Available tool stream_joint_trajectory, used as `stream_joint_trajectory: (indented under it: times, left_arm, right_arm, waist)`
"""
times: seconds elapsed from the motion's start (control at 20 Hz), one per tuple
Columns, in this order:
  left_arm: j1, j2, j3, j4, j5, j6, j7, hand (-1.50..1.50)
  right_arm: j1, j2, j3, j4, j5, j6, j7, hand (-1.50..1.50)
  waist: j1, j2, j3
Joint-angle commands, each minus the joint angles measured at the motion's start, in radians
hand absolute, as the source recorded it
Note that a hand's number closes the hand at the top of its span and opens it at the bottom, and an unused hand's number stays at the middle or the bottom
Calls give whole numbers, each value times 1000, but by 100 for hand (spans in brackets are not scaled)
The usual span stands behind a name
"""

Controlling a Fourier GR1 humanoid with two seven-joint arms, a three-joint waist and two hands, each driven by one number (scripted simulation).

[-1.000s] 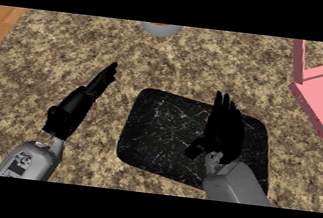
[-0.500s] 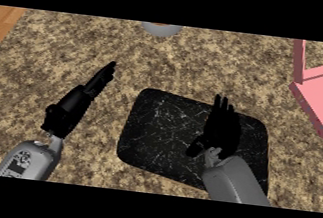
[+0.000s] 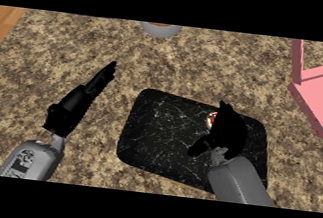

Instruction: Pick the cupcake from the tray and place it in the cardboard box

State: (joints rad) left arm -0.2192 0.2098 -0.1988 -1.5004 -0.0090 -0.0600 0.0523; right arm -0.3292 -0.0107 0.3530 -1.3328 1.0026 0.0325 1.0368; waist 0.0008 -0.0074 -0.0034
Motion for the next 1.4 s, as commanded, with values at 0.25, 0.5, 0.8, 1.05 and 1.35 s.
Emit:
stream_joint_trajectory:
  times: [0.25, 0.5, 0.8, 1.05, 1.35]
  left_arm:
    - [4, -76, -14, -2, -58, 17, 4, 0]
    - [34, -29, 27, -63, -36, -33, 37, 0]
    - [40, -34, 21, -31, -39, -11, 27, 0]
    - [56, -13, 57, -33, -37, 4, 24, 0]
    - [76, -15, 62, -41, -32, 5, 18, 0]
  right_arm:
    - [-8, 10, 20, 100, 54, -18, -23, 150]
    - [-4, -9, 15, 119, 140, -96, -49, 150]
    - [101, -365, 172, -89, -36, 60, -724, 150]
    - [148, -627, 92, -217, -108, -62, -1085, 150]
    - [250, -853, -133, -248, -366, -155, -1487, 150]
  waist:
    - [0, 8, 3]
    - [3, 7, 3]
    - [-22, -7, 10]
    - [-72, -15, 10]
    - [-102, -7, 11]
